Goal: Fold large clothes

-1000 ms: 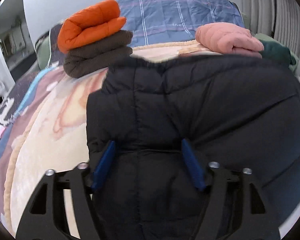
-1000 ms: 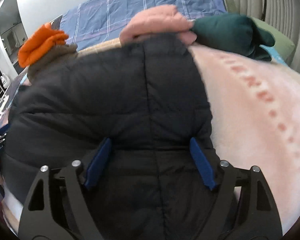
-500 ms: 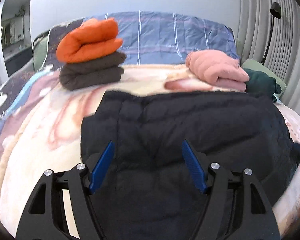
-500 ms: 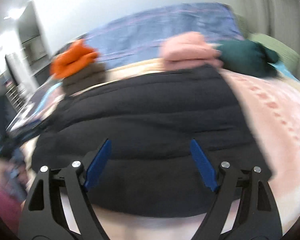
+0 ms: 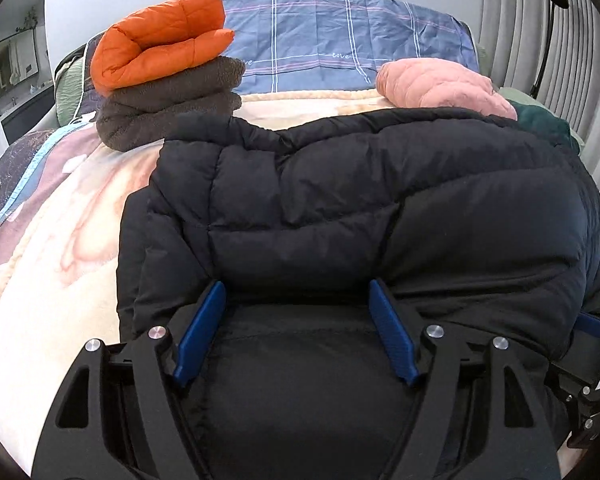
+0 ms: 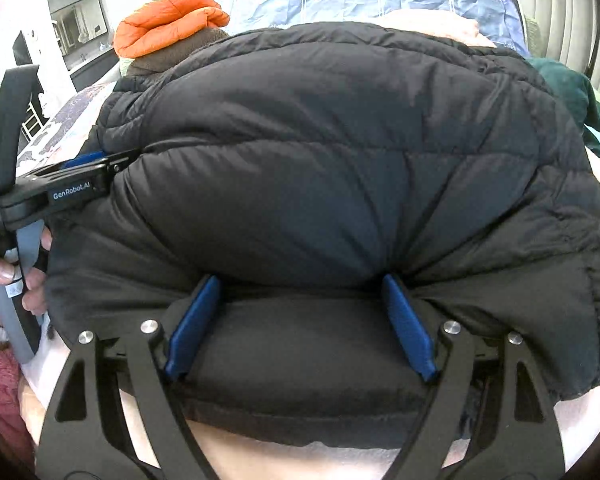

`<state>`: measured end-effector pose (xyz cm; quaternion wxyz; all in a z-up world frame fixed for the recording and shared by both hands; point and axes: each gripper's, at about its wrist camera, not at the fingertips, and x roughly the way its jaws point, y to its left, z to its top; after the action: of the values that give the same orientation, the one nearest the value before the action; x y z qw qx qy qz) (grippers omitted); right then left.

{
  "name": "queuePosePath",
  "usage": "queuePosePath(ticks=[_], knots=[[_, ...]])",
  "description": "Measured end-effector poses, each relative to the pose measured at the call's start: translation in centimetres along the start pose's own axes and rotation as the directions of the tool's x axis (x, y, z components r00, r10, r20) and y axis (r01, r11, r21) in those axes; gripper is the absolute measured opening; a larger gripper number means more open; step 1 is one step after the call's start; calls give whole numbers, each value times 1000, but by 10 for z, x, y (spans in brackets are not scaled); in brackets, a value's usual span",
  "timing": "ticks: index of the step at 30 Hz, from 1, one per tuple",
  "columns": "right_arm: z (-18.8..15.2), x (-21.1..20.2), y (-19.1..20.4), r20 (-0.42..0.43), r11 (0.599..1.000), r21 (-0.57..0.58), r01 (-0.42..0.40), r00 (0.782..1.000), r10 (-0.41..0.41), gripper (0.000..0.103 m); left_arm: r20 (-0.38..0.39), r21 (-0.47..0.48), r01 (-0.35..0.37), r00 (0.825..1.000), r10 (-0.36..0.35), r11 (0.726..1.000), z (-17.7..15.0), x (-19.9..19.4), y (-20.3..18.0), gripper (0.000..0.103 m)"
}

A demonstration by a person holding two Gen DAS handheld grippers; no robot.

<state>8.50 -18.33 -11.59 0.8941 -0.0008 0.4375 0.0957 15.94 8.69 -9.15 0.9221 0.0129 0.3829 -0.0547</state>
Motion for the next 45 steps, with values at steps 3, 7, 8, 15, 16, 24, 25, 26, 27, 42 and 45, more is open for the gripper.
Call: queuePosePath(ticks=[3,7,8,15,16,24,25,26,27,42,45], knots=[[1,-11,1,-1,1000,7,-5,1000,5,83,5,-4,9,1000,-9,1000,0,0,2,75],[28,-50,12,65,1000,27,-4,998,2,83,19,-15,20,1000,-20,1000,-2,-3,6,75],[36,-59,14,107,1000,11,1,994,-2,83,20,-18,23,1000,-23,1000,-2,-3,6,75],[71,9,6,19,998,46,52,998,-53,68,29,-28,40,999,-39,999,-3,-3,10,76],[64,28,2,12,998,28,63,998,-63,69,27,-36,53,998,-53,998,-3,-3,12,77],[71,21,-2,-26,996,37,76,997,-75,68,25,-30,72,997,-71,997,-4,-2,12,79],[77,14,-1,-24,996,46,75,997,-74,68,29,-32,76,997,-75,997,-5,-2,13,79],[82,8,1,-10,997,46,62,998,-62,68,32,-34,78,997,-77,996,-5,-3,13,79],[90,3,3,9,998,34,53,999,-53,68,33,-34,78,996,-77,996,-5,-3,13,79],[147,84,-20,-97,998,30,58,994,-55,71,45,-43,106,994,-104,993,-8,-6,12,80],[145,75,-16,-84,996,11,85,993,-84,71,46,-42,103,994,-101,994,-8,-7,12,81]])
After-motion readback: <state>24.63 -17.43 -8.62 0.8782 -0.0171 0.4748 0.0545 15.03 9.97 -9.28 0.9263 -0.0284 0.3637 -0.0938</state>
